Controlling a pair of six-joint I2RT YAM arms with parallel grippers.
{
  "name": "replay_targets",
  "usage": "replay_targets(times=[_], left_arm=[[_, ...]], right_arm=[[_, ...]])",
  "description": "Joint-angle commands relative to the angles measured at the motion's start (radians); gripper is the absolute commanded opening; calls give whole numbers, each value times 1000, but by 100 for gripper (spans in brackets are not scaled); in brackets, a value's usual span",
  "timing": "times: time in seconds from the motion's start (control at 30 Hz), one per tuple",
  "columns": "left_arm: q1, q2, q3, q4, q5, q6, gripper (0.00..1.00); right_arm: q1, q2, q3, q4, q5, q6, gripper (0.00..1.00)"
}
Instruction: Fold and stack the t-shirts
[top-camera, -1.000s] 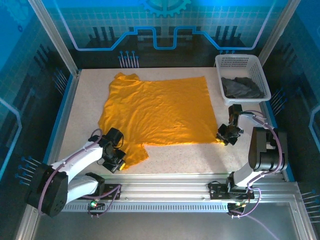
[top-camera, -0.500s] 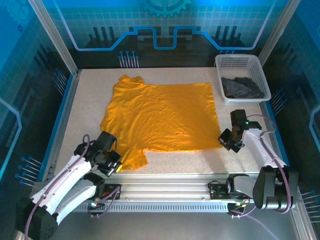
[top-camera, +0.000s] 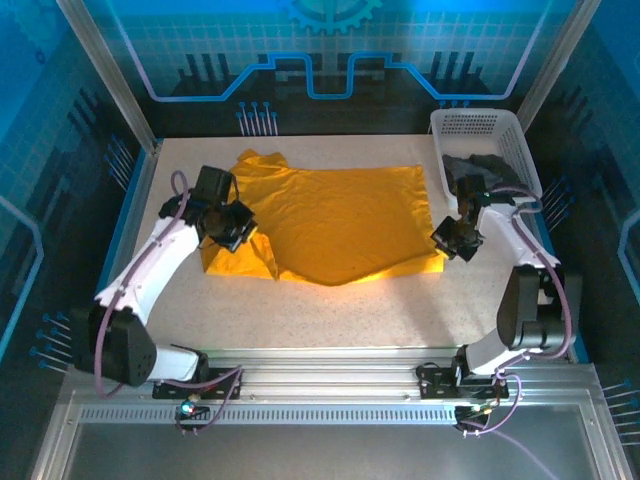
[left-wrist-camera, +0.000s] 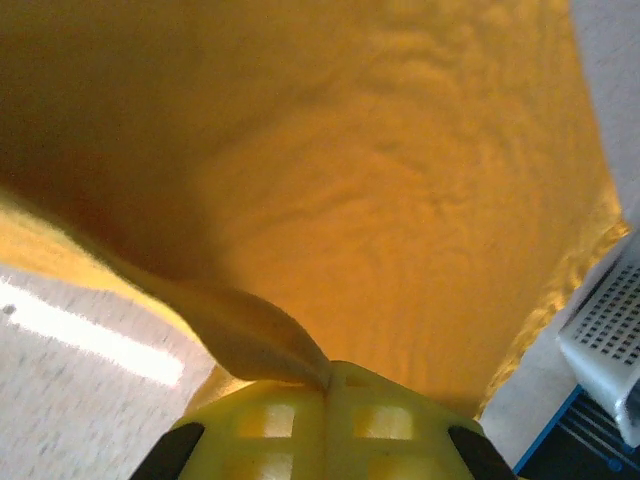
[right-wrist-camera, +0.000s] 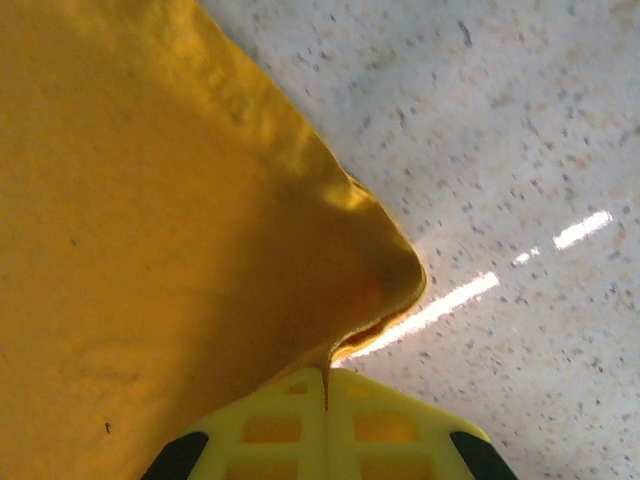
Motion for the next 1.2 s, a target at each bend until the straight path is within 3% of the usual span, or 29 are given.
replay_targets(times=[0.0, 0.4, 0.9, 0.93, 0.97, 1.0, 1.03, 1.1, 1.17], left_arm=[[45, 63, 60, 10, -14, 110, 0], [107, 179, 131, 57, -56, 153, 0], [139, 314, 214, 55, -73, 234, 0], [141, 325, 216, 70, -69, 254, 7], [141, 333, 219, 94, -60, 283, 29], [141, 333, 213, 121, -43, 308, 46], [142, 318, 193, 159, -28, 335, 57], [143, 274, 155, 172, -39, 352, 66], [144, 201, 95, 163, -58, 368, 67]], right_arm=[[-10, 64, 85, -24, -5, 21, 0], [-13, 243, 224, -17, 23, 42, 0], [-8, 356, 326, -20, 37, 20, 0], [-7, 366, 339, -27, 40, 10, 1], [-9, 375, 348, -32, 35, -4, 8], [-7, 376, 352, -32, 33, -17, 15], [-5, 366, 353, -31, 39, -33, 25], [6, 333, 339, -34, 61, -63, 39], [18, 280, 296, -31, 71, -85, 47]])
